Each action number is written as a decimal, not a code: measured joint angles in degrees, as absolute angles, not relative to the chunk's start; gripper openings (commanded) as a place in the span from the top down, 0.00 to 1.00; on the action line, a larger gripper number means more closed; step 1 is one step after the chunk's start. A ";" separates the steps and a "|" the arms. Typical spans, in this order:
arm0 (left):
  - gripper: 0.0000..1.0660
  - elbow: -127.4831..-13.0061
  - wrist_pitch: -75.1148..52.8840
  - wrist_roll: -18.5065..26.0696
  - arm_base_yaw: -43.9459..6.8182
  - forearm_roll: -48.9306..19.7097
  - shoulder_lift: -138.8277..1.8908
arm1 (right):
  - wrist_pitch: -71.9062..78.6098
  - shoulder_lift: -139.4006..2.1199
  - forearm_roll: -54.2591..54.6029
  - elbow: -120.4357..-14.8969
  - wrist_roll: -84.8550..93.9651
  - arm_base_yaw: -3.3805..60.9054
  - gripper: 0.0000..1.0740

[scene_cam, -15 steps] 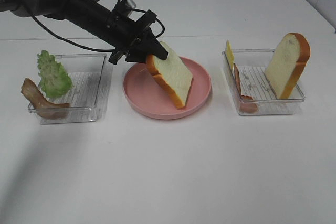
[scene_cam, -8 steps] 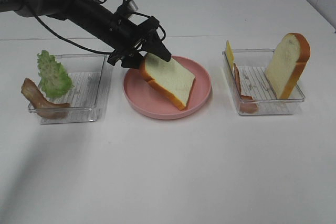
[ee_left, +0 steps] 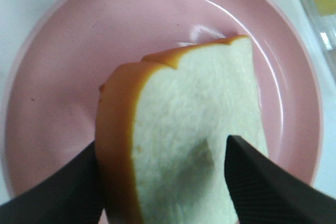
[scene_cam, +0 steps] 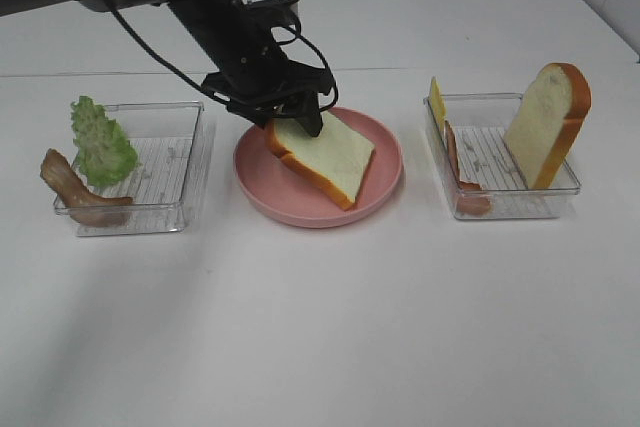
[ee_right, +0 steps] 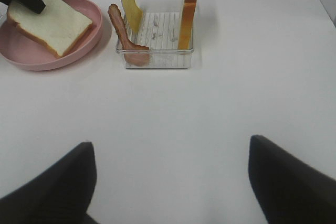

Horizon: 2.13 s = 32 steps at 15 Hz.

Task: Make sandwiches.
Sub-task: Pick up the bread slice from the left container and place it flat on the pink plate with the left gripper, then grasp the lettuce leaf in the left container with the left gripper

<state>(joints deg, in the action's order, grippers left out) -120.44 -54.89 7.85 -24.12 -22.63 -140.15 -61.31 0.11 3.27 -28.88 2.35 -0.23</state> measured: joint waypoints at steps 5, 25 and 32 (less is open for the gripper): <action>0.21 -129.26 -60.96 -5.67 -30.02 -1.66 -140.15 | -61.31 0.11 3.27 -28.88 2.35 -0.23 0.29; 0.22 -125.42 -69.50 -6.99 -6.93 -3.04 -125.48 | -61.31 0.11 3.27 -28.88 2.35 -0.23 0.29; 0.25 -116.94 -69.84 -6.59 -5.04 0.00 -126.74 | -61.31 0.11 3.27 -28.88 2.35 -0.23 0.29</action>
